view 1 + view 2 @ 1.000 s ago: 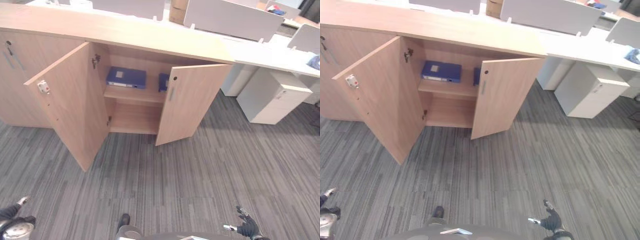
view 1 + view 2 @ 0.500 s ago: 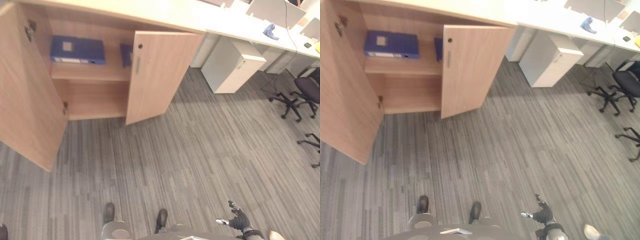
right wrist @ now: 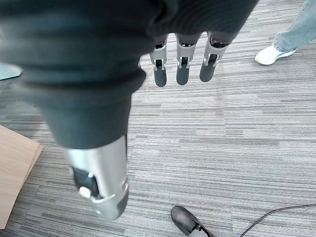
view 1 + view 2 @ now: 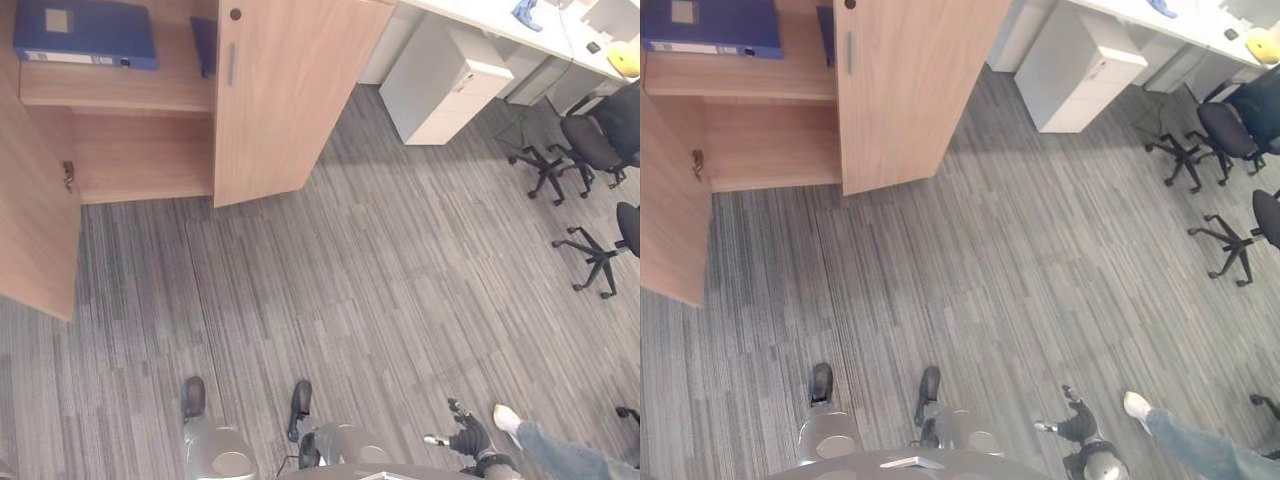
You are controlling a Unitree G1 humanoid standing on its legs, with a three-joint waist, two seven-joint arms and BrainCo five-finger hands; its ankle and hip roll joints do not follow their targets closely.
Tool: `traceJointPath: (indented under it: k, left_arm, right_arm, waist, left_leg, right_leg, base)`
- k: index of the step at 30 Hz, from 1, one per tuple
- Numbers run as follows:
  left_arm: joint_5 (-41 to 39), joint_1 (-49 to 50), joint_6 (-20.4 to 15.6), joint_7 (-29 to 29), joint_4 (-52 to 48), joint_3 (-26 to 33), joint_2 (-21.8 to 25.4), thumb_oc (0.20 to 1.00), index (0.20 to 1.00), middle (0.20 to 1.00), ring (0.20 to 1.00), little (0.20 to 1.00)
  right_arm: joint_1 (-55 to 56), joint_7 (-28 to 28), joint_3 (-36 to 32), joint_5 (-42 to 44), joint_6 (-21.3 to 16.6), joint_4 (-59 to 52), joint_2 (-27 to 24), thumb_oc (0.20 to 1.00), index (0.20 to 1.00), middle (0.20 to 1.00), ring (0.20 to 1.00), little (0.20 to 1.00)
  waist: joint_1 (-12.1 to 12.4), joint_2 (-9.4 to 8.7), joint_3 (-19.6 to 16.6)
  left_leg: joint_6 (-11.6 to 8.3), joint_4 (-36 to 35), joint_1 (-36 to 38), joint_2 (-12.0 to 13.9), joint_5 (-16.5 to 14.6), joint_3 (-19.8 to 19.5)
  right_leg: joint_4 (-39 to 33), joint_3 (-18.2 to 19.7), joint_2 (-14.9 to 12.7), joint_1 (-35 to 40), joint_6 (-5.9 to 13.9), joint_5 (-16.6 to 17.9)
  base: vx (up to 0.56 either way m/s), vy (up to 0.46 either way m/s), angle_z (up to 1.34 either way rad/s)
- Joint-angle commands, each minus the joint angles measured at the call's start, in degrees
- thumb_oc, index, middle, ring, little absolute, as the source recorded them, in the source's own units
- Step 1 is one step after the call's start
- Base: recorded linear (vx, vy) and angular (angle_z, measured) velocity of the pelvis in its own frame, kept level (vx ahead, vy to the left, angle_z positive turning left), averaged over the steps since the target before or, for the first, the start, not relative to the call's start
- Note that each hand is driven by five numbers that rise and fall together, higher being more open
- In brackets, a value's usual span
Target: Put the empty folder in the office cabinet
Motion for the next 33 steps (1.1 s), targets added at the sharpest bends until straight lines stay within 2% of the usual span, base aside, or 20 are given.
traceJointPath:
  k: [1,3,5,6,10,12,13,18,19,25,26,29,30,33]
  left_arm:
    - [3.29,2.48,-2.49,-0.81,-1.01,-1.24,-2.61,1.0,1.0,1.0,1.0,1.0]
    - [2.63,4.18,-2.61,-1.23,-1.47,-0.62,-5.67,1.0,1.0,1.0,1.0,1.0]
    - [2.64,4.33,-2.58,-1.21,-1.54,-0.49,-5.74,1.0,1.0,1.0,1.0,1.0]
    - [1.31,4.93,-2.69,-1.91,-1.54,-0.47,-8.88,1.0,1.0,1.0,1.0,1.0]
    - [-1.5,5.58,-2.6,-3.06,0.76,0.02,-15.28,1.0,1.0,1.0,1.0,1.0]
    - [-1.74,5.29,-2.63,-3.21,0.92,-0.09,-15.89,1.0,1.0,1.0,1.0,1.0]
    - [-2.2,5.04,-2.64,-3.77,1.39,-0.23,-16.36,1.0,1.0,1.0,1.0,1.0]
    - [-2.64,2.23,-2.55,-4.53,2.77,-1.39,-16.13,1.0,1.0,1.0,1.0,1.0]
    - [-2.54,-1.06,-2.51,-4.78,2.93,-3.24,-15.73,1.0,1.0,1.0,1.0,1.0]
    - [-4.03,-7.45,-3.25,-4.79,1.87,-6.36,-14.72,1.0,1.0,1.0,1.0,1.0]
    - [-5.93,-10.89,-3.54,-3.94,1.14,-6.76,-13.65,1.0,1.0,1.0,1.0,1.0]
    - [-7.17,-12.89,-3.77,-2.97,1.32,-6.83,-12.4,1.0,1.0,1.0,1.0,1.0]
    - [-8.18,-14.58,-3.87,-1.91,1.41,-6.76,-10.13,1.0,1.0,1.0,1.0,1.0]
    - [-7.9,-15.13,-3.49,-1.44,2.04,-6.76,-7.56,1.0,1.0,1.0,1.0,1.0]
  right_arm:
    - [-0.62,-1.54,0.39,-0.81,-0.98,0.28,-0.34,1.0,1.0,1.0,1.0,1.0]
    - [-0.63,-1.56,0.48,-1.07,-0.87,0.32,-0.16,1.0,1.0,1.0,1.0,1.0]
    - [-0.6,-1.56,0.48,-1.08,-0.87,0.31,-0.23,1.0,1.0,1.0,1.0,1.0]
    - [-0.77,-1.6,0.35,-0.92,-0.64,0.75,0.03,1.0,1.0,1.0,1.0,1.0]
    - [-0.52,-1.54,-0.02,-1.34,-0.13,0.46,-0.08,1.0,1.0,1.0,1.0,1.0]
    - [-0.33,-1.6,-0.39,-1.37,0.01,0.49,-0.36,1.0,1.0,1.0,1.0,1.0]
    - [0.07,-1.71,-1.13,-1.71,0.16,0.73,-0.65,1.0,1.0,1.0,1.0,1.0]
    - [0.73,-1.51,-1.85,-2.4,0.58,0.97,-1.6,1.0,1.0,1.0,1.0,1.0]
    - [0.99,-1.4,-2.12,-2.68,0.74,0.43,-2.5,1.0,1.0,1.0,1.0,1.0]
    - [1.07,-1.35,-2.45,-2.99,0.85,-0.34,-3.29,1.0,1.0,1.0,1.0,1.0]
    - [0.87,-1.42,-2.42,-3.12,0.93,-0.3,-3.46,1.0,1.0,1.0,1.0,1.0]
    - [0.69,-1.44,-2.47,-3.25,1.0,-0.03,-3.37,1.0,1.0,1.0,1.0,1.0]
    - [0.71,-1.5,-2.59,-3.53,1.1,0.12,-3.62,1.0,1.0,1.0,1.0,1.0]
    - [0.93,-1.33,-3.07,-3.84,1.17,0.43,-3.91,1.0,1.0,1.0,1.0,1.0]
  waist:
    - [-0.61,1.72,-2.59]
    - [-1.27,1.73,-2.82]
    - [-1.23,1.8,-2.78]
    - [-2.02,1.97,-2.85]
    - [-4.24,2.93,-3.31]
    - [-4.58,3.25,-3.5]
    - [-5.49,3.71,-4.11]
    - [-7.21,4.37,-5.2]
    - [-8.09,4.71,-5.57]
    - [-8.85,5.28,-5.97]
    - [-9.06,5.72,-6.27]
    - [-9.15,6.02,-6.53]
    - [-9.04,6.46,-6.8]
    - [-8.51,7.08,-7.35]
  left_leg:
    - [2.44,-0.6,3.4,-2.66,-7.58,0.33]
    - [2.6,-0.6,4.53,-2.88,-8.02,0.85]
    - [2.6,-0.6,4.62,-2.87,-8.06,0.9]
    - [2.79,-0.6,5.49,-3.12,-8.29,1.19]
    - [3.26,-0.6,8.19,-3.92,-9.43,2.61]
    - [3.34,-0.6,8.65,-4.15,-9.64,2.96]
    - [3.5,-0.6,9.21,-4.62,-9.97,3.41]
    - [3.72,-0.6,9.94,-5.14,-10.55,4.37]
    - [3.84,-0.6,10.0,-5.44,-10.65,4.72]
    - [4.04,-0.6,10.06,-6.02,-10.95,4.9]
    - [4.18,-0.6,9.98,-6.26,-11.0,4.74]
    - [4.16,-0.6,9.84,-6.31,-10.95,4.73]
    - [4.19,-0.6,9.88,-6.42,-10.96,4.71]
    - [4.21,-0.6,10.02,-6.65,-11.04,4.36]
  right_leg:
    - [3.27,2.19,-6.33,-4.31,4.74,5.87]
    - [3.66,2.47,-6.31,-4.13,4.66,5.74]
    - [3.69,2.51,-6.29,-4.08,4.66,5.72]
    - [4.22,3.01,-6.2,-3.95,4.58,5.54]
    - [5.26,5.08,-6.31,-3.86,4.44,5.35]
    - [5.29,5.54,-6.33,-3.85,4.41,5.2]
    - [5.2,6.02,-6.42,-3.79,4.37,5.21]
    - [5.03,7.3,-6.39,-4.08,4.43,5.41]
    - [5.0,7.82,-6.42,-4.3,4.47,5.69]
    - [4.8,8.43,-6.66,-4.47,4.72,6.39]
    - [4.83,8.56,-6.71,-4.66,4.81,6.72]
    - [4.84,8.71,-6.78,-4.73,4.94,7.08]
    - [4.92,8.88,-6.89,-4.76,4.98,7.09]
    - [4.78,8.36,-7.29,-4.37,4.98,7.02]
  base:
    - [0.02,0.032,-0.06]
    - [0.02,0.029,-0.09]
    - [0.01,0.008,-0.1]
    - [0.01,0.027,-0.11]
    - [0.05,0.054,-0.23]
    - [0.05,0.053,-0.37]
    - [0.04,0.038,-0.26]
    - [0.04,0.044,-0.23]
    - [0.01,0.028,-0.25]
    - [0.01,0.025,-0.12]
    - [0.03,0.013,-0.07]
    - [0.02,0.005,-0.04]
    - [0.0,0.0,0.0]
    - [0.04,0.014,-0.08]
